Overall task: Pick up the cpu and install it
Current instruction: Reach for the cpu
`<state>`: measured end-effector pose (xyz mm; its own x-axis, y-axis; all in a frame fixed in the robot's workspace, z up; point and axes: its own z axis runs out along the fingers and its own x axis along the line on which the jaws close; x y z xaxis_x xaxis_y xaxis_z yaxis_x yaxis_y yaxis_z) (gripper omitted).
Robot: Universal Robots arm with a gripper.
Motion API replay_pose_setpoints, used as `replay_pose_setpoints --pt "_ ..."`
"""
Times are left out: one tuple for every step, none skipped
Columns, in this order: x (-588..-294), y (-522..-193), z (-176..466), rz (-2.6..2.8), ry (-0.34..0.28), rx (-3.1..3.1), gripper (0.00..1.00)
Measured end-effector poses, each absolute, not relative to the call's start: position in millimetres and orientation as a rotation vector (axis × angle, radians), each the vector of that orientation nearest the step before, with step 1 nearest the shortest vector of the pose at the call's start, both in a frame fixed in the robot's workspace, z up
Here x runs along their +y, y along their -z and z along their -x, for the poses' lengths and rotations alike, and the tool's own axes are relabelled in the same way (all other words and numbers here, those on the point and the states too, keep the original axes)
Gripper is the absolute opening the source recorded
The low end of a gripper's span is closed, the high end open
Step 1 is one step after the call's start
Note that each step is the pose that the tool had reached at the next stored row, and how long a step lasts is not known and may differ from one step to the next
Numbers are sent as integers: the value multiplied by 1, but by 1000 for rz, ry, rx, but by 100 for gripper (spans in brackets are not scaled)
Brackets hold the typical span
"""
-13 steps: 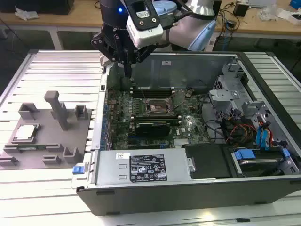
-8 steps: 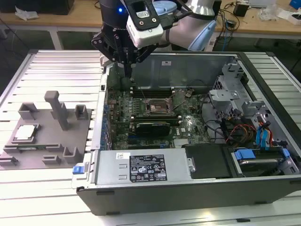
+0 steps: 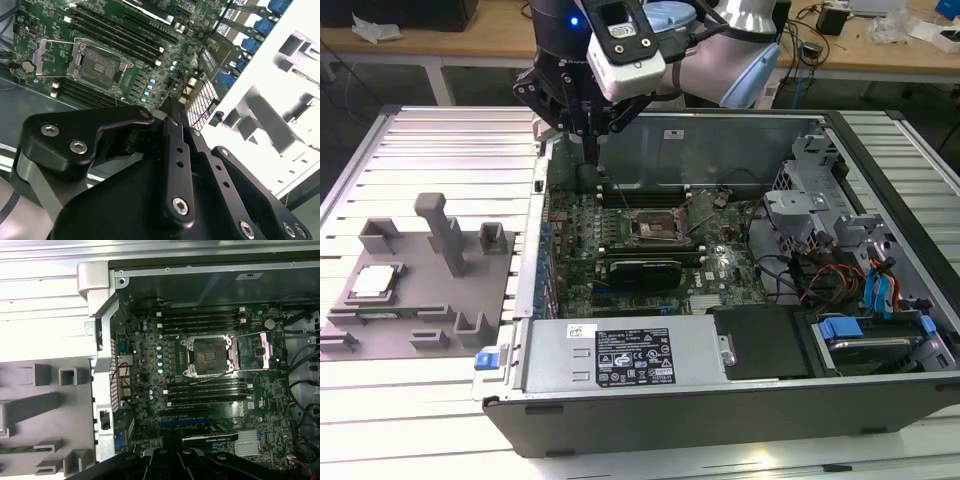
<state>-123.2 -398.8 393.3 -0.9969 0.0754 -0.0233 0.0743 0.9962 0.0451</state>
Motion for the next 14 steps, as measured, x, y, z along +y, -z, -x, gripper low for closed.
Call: replay_pose_setpoints --pt "-399 -393 124 -117 -69 3114 11" --pt "-399 -393 126 -117 -69 3114 11" --pt "-399 -393 128 -117 -69 3114 11" --pt "-399 -393 130 -117 -69 3114 11" --pt "-399 -393 132 -117 -69 3114 11" --pt "-399 -393 132 -117 -69 3114 11" --pt "-399 -393 133 -117 -69 3114 11" --pt "-399 -393 135 -117 -69 3114 11" --pt "-399 -393 135 -117 -69 3114 11" --pt "-399 -393 137 -117 -69 3114 11" --pt "-399 -393 138 -117 -69 3114 11" --pt "-399 -393 139 -117 -69 3114 11" --pt "-399 -393 140 -117 -69 3114 11" --pt "-399 -393 141 -117 -69 3114 11"
